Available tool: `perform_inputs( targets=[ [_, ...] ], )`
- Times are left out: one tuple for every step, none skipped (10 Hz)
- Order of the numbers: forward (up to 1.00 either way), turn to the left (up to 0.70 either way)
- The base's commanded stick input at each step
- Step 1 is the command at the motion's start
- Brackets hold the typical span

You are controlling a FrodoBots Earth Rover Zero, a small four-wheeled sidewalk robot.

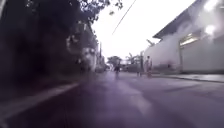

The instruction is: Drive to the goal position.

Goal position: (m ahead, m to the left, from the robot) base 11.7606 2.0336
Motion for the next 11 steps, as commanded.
perform_inputs(
  targets=[
    [0.7, 0.0],
    [0.7, 0.0],
    [0.7, -0.19],
    [0.7, -0.35],
    [0.7, -0.31],
    [0.7, -0.07],
    [0.7, -0.02],
    [0.7, 0.0],
    [0.7, 0.0],
    [0.7, 0.0],
    [0.7, 0.0]
  ],
)
